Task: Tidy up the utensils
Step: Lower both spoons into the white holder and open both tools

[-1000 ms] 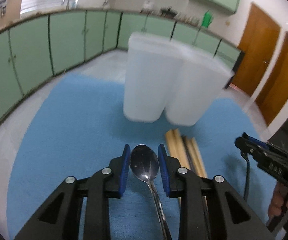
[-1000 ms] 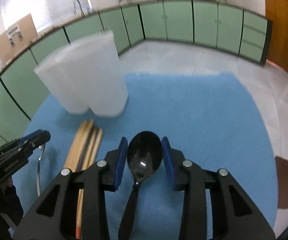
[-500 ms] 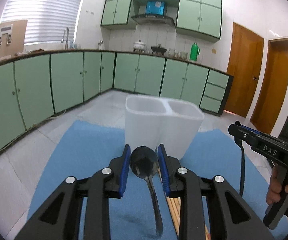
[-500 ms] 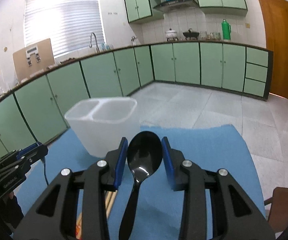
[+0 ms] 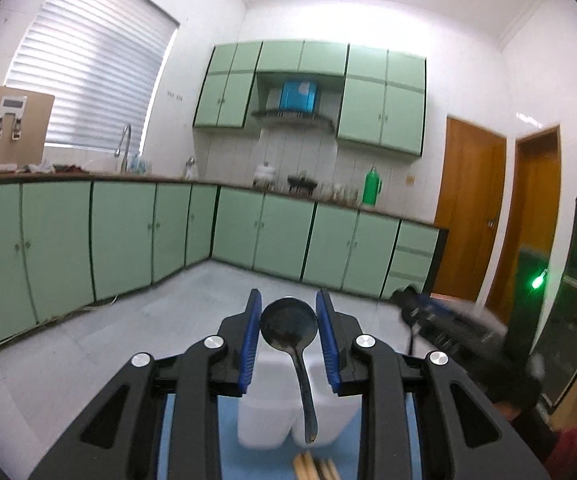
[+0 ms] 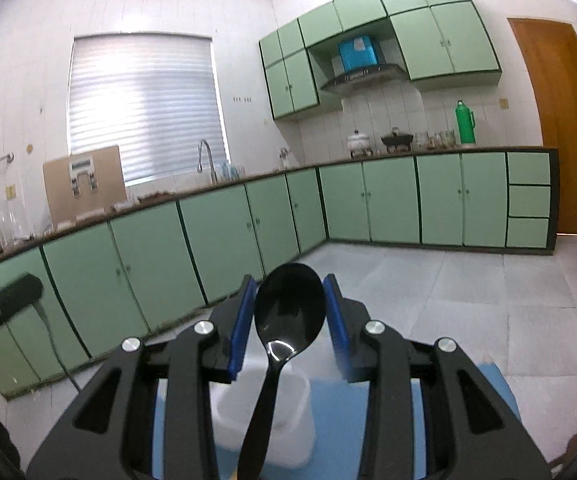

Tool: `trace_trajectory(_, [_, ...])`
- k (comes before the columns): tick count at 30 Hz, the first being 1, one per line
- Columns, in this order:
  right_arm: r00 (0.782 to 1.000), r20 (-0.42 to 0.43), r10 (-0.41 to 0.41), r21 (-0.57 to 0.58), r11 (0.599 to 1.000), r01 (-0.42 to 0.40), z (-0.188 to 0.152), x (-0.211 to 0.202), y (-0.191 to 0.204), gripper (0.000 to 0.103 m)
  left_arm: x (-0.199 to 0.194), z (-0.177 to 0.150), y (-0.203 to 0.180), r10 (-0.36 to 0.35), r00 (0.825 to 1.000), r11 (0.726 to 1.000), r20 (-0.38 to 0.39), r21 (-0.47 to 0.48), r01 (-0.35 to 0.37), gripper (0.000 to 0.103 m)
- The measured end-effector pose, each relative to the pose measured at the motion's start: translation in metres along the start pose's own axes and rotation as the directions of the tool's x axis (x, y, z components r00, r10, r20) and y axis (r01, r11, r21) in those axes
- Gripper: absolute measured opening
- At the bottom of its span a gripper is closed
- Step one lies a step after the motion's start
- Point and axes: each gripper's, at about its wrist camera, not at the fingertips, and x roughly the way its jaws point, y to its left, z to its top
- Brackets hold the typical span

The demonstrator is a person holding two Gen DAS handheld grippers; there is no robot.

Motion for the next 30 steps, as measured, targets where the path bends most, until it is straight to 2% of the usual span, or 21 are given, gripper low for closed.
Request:
trace_trajectory(4, [0.999, 0.035, -0.013, -0.009, 1.000, 0.014, 0.012, 0.023, 0.001, 0.033, 0.023, 0.021, -0.001, 0.010, 0.999, 1.000, 0.048, 0.016, -0.011, 0.028])
trace_trajectory(7, [0.999, 0.034, -0.033, -0.022, 0.999, 0.033, 0.011, 0.044, 0.001, 0.033, 0.054, 0.022, 0.002, 0.033, 0.998, 0.998, 0.046, 0.045, -0.035, 0.028])
trace_trajectory(13, [0.997, -0.041, -0.059, -0.007, 0.998, 0.059, -0.014, 0.077, -0.007, 0.034, 0.103, -0.007, 0.015, 0.039, 0.997, 0.999, -0.066, 0.034, -0.037, 0.028])
trace_trajectory(20, [0.990, -0.129, -0.053, 0.001, 0.999, 0.053, -0.047, 0.089, -0.011, 0.035, 0.135, -0.049, 0.025, 0.058, 0.979, 0.998, -0.194, 0.043, -0.051, 0.028])
trace_trajectory(22, [0.987, -0.150, -0.048, 0.017, 0.999, 0.051, -0.053, 0.089, -0.011, 0.044, 0.138, -0.055, 0.026, 0.060, 0.974, 0.998, -0.217, 0.039, -0.052, 0.029])
trace_trajectory(24, [0.986, -0.164, -0.038, 0.034, 0.998, 0.044, -0.056, 0.085, -0.011, 0.047, 0.135, -0.058, 0.028, 0.065, 0.974, 0.998, -0.219, 0.034, -0.059, 0.038])
trace_trajectory(27, [0.985, -0.168, -0.050, 0.045, 0.997, 0.058, -0.057, 0.074, -0.011, 0.064, 0.124, -0.058, 0.029, 0.067, 0.974, 0.998, -0.215, 0.024, -0.063, 0.044])
trace_trajectory(28, [0.983, -0.173, -0.054, 0.055, 0.996, 0.065, -0.057, 0.066, -0.012, 0.067, 0.118, -0.058, 0.029, 0.069, 0.973, 0.998, -0.218, 0.023, -0.065, 0.047])
trace_trajectory(30, [0.980, -0.186, -0.067, 0.062, 0.995, 0.080, -0.058, 0.053, -0.013, 0.081, 0.105, -0.057, 0.027, 0.076, 0.972, 0.997, -0.223, 0.026, -0.072, 0.056])
